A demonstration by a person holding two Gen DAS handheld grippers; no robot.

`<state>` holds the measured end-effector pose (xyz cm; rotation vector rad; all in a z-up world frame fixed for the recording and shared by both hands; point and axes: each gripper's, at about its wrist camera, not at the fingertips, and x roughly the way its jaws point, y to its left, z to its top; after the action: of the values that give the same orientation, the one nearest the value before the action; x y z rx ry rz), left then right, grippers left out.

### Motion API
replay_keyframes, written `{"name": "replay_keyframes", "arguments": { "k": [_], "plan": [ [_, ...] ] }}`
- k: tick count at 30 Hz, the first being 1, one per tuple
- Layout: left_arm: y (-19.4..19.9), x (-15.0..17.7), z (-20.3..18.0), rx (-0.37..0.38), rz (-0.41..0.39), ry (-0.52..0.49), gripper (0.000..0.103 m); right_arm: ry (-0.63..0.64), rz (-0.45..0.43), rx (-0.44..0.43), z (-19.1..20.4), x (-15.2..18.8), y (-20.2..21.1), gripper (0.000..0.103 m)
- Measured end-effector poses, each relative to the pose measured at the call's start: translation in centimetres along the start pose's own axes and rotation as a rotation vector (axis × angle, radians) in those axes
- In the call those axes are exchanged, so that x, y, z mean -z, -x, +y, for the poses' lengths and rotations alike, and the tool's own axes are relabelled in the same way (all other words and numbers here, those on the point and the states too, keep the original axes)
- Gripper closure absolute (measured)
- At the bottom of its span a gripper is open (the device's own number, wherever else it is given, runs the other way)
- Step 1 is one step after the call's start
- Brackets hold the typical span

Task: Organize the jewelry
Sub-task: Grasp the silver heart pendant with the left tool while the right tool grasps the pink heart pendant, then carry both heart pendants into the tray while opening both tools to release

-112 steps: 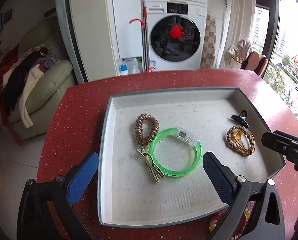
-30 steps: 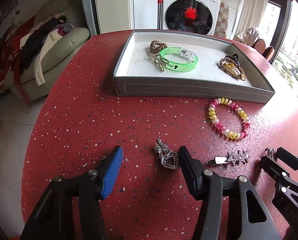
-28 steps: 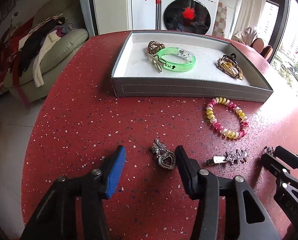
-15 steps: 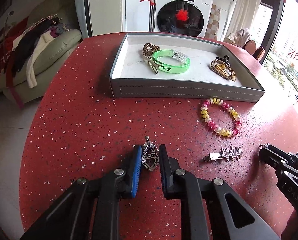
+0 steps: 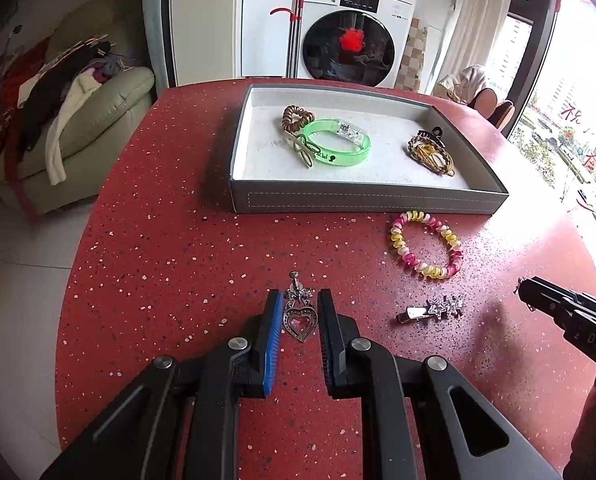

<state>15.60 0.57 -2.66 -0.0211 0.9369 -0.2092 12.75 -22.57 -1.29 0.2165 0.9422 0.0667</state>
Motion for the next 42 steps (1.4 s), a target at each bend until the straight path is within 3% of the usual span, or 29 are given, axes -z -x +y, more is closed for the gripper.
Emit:
{"name": "replay_keyframes", "arguments": {
  "k": [9,19,33,42],
  "plan": [
    [1.3,-2.1,-0.4,0.018,-0.033,-0.032,0.067,0.004,-0.042,-0.040,0.1,-3.5,1.2,0.084],
    [1.2,-7.2,-0.2,0.025,-0.077,-0.052,0.067,0.032,-0.070,-0.056,0.8,-8.6,0.2,0.084],
    [-3.4,-13.6,-0.1,0.023,-0.050,-0.027,0.067,0.032,-0.024,-0.051,1.0,-13.2,-5.0,0.084],
    [-8.1,-13.9,-0.6,-0.037,-0.003,-0.054,0.067,0.005,0.011,-0.031,0.5,-13.9,-8.6,0.084]
  ]
}}
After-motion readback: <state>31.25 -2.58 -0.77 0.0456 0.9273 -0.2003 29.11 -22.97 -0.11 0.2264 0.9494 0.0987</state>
